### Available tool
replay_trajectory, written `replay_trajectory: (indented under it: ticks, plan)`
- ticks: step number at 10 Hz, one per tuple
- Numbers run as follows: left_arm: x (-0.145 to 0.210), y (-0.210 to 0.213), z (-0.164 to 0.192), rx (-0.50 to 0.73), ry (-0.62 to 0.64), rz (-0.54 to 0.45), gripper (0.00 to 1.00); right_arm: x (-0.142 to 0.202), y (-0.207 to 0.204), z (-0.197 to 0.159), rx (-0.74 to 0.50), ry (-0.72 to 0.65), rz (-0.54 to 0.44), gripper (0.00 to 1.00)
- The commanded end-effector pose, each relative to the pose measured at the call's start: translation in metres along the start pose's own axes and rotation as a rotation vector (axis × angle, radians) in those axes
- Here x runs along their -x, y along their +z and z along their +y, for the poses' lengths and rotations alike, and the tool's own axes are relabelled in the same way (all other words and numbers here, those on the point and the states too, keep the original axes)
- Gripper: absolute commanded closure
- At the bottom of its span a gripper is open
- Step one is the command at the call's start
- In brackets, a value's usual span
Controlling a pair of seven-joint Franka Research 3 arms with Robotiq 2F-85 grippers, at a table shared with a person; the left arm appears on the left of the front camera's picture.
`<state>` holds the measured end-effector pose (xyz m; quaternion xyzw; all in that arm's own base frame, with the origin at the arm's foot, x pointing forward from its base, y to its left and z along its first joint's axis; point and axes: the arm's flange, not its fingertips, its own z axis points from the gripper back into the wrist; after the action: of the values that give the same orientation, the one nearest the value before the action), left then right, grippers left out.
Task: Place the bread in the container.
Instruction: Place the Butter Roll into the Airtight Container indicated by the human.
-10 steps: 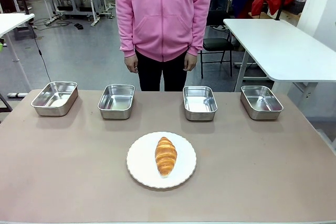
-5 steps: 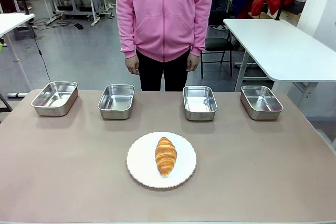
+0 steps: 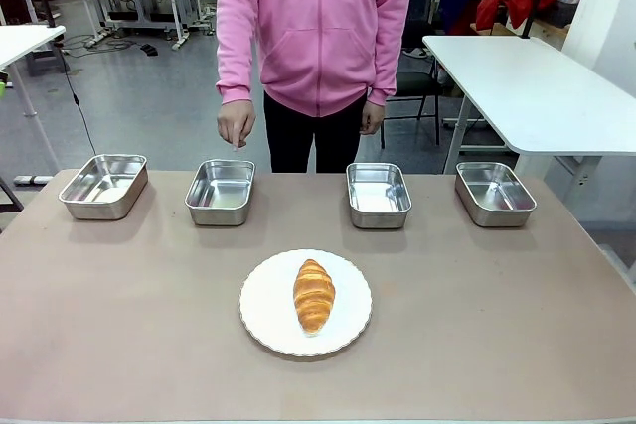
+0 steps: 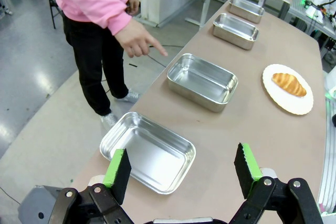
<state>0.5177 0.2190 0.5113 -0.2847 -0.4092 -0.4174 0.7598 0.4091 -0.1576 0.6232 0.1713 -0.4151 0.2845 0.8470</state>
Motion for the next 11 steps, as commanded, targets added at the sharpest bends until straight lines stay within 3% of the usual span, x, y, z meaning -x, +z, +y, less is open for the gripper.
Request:
replay_trajectory:
  ticks: [1,11]
  plan:
    - [-0.0005,0.0004,-0.0020,0.002,-0.016,-0.001,0.00,-0.0020,-0.0006,-0.0013,-0.007,0.017,-0.023,0.00]
    - [-0.0005,0.0004,-0.0020,0.002,-0.016,-0.001,0.00,-0.0020,-0.0006,-0.0013,-0.007,0.017,-0.023,0.00]
